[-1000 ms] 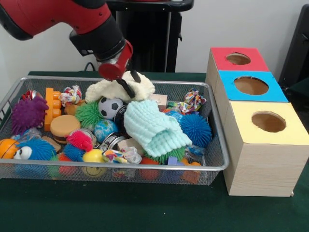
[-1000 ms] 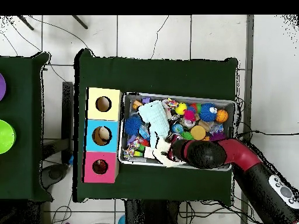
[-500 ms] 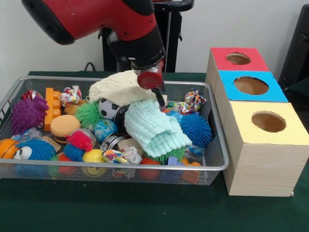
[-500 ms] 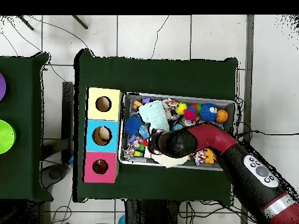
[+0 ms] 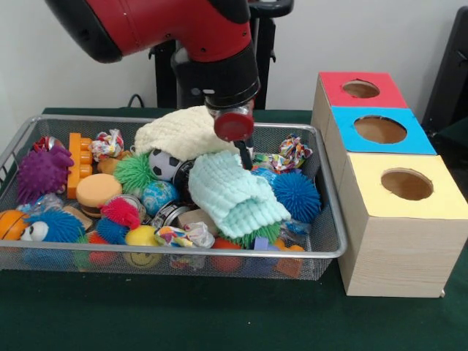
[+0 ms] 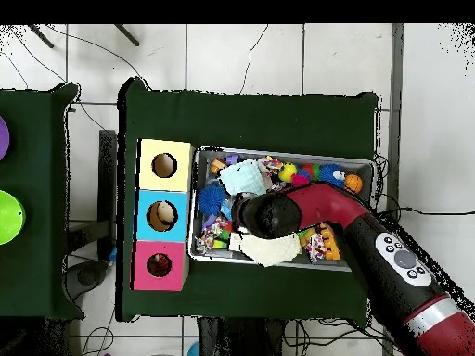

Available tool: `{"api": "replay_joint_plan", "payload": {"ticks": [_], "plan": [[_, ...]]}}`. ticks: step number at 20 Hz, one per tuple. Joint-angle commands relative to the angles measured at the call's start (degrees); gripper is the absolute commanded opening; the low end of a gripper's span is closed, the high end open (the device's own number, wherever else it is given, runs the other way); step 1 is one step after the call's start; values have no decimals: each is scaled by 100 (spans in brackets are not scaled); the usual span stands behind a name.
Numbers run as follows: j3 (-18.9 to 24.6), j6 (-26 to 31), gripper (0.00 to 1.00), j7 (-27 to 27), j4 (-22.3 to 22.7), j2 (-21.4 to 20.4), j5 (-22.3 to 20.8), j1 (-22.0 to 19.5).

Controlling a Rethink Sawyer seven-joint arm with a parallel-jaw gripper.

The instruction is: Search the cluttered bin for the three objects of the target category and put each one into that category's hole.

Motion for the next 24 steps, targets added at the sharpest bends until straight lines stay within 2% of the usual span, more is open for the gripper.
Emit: {"api": "replay_joint_plan", "payload": {"ticks": [1,5,8,20,24], "plan": [[-665,-550,100,447,-450,-10,-457,-256],[-895,-765,100,352,-483,-96,-942,-105],[-992,-834,100,249,-517,-44,-1065,-82],[-1115,-1156,100,360,-536,-17,-1034,-9],[-1230,-990,100,304,-555,-34,-1042,96]]}}
